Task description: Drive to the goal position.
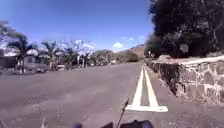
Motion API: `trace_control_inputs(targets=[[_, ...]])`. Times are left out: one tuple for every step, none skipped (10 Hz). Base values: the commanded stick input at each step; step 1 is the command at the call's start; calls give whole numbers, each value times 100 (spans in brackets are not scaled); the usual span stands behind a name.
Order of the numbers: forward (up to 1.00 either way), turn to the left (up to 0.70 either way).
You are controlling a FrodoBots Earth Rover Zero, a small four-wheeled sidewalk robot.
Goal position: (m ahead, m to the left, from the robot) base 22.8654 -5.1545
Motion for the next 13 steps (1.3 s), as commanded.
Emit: trace_control_inputs(targets=[[50, 0], [50, 0], [50, 0], [50, 0], [50, 0], [50, 0], [50, 0], [50, 0], [50, 0], [50, 0], [50, 0], [50, 0], [50, 0]])
